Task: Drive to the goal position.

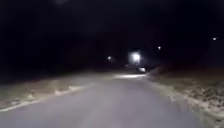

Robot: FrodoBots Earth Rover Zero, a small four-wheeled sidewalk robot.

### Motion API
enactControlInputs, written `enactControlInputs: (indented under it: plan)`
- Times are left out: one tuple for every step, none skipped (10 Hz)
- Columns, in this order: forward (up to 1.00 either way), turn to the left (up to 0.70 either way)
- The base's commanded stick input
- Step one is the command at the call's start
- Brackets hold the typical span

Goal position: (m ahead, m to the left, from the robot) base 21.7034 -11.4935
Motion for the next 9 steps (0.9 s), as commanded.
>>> enactControlInputs:
  plan:
    - [1.00,0.00]
    - [1.00,0.00]
    - [1.00,0.00]
    - [1.00,-0.02]
    - [1.00,-0.12]
    - [1.00,-0.32]
    - [1.00,-0.40]
    - [1.00,-0.16]
    - [1.00,0.00]
